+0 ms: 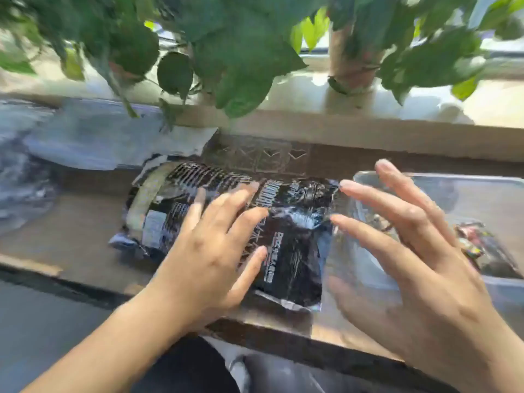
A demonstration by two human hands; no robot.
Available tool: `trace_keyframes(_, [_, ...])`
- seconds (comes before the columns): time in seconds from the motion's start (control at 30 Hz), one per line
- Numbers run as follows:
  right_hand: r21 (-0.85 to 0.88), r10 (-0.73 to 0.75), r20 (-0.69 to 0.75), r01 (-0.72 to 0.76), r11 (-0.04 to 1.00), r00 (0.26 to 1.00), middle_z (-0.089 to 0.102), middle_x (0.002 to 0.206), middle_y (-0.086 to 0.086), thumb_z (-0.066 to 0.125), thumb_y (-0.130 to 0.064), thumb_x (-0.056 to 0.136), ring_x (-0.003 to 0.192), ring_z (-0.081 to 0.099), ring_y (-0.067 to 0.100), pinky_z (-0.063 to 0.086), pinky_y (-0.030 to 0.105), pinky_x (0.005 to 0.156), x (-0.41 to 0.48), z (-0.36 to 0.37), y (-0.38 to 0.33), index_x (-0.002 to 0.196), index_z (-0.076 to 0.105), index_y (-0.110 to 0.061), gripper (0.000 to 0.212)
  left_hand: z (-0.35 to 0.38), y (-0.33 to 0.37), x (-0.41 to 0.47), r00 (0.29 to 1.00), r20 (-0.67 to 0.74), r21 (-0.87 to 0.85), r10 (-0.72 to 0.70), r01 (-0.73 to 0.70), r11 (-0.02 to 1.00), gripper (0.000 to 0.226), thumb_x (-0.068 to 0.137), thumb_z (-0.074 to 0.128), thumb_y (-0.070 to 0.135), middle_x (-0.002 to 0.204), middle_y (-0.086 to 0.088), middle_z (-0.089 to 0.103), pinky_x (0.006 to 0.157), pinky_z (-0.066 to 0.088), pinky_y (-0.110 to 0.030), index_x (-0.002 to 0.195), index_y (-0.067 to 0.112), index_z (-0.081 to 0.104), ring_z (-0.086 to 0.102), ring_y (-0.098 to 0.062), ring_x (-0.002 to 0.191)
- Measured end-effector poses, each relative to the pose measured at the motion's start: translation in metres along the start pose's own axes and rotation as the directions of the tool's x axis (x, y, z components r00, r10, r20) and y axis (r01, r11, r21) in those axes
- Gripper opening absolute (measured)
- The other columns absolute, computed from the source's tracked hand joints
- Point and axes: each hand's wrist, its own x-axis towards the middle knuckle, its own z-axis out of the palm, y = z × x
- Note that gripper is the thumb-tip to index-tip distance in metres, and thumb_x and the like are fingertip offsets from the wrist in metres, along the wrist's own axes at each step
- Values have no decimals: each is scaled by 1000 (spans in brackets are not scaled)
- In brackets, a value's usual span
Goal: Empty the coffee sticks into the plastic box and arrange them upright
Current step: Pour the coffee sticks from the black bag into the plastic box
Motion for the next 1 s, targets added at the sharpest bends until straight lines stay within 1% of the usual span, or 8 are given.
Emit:
trace_keyframes(0.1, [9,-37,16,36,999,999,53,141,17,73,-25,85,145,36,36,32,52,118,-30,13,-18,114,72,-2,37,3,5,-26,997,-69,-74,22,-27,997,30,91,56,30,145,-14,50,106,35,-63,112,9,62,49,-31,134])
trace_keyframes(0.2, [-24,-35,101,37,999,994,54,142,19,87,-12,75,145,37,38,36,53,115,-53,30,-23,110,75,-3,38,5,2,-45,996,-31,-172,78,-83,982,27,89,61,37,148,-8,46,109,32,-65,106,16,60,41,-24,141])
trace_keyframes(0.3, [-56,-38,142,47,997,989,53,144,19,91,-16,71,147,34,38,32,52,118,-59,38,-24,108,75,-6,41,7,-9,-52,981,0,-131,191,-190,973,32,84,67,44,150,-7,45,112,30,-65,103,20,58,37,-21,145])
trace_keyframes(0.47, [-7,44,68,-44,999,997,53,145,12,88,-26,74,149,31,34,24,46,123,-50,39,-31,100,75,-11,33,15,-28,-50,963,-84,-62,255,-261,963,24,82,65,35,143,-9,54,110,34,-64,99,21,56,46,-23,139])
trace_keyframes(0.57, [41,54,50,-56,998,997,55,143,10,80,-25,81,149,33,31,34,48,118,-46,42,-34,95,75,-13,18,20,-33,-48,943,-170,-49,286,-298,953,11,87,62,27,136,-9,61,108,39,-62,92,17,62,54,-23,132])
trace_keyframes(0.67, [99,83,38,-87,991,996,57,141,7,68,-26,88,149,34,27,42,51,111,-44,44,-36,88,73,-14,13,23,-34,-44,925,-240,-65,295,-318,946,17,92,61,21,130,-9,66,109,41,-58,80,11,69,60,-22,126])
trace_keyframes(0.83, [139,20,46,-26,990,999,58,141,2,70,-16,83,146,38,28,42,56,108,-29,43,-34,77,76,-28,15,19,-36,-36,918,-304,-135,255,-307,942,8,94,58,15,129,-6,67,112,39,-52,89,11,63,61,-20,124])
trace_keyframes(1.0, [100,-65,166,49,994,984,51,150,-2,73,-17,76,151,29,28,30,59,116,-5,29,-31,83,80,-37,22,7,-40,-20,907,-366,-180,209,-289,940,2,96,56,16,123,1,70,109,43,-47,96,18,55,64,-12,119])
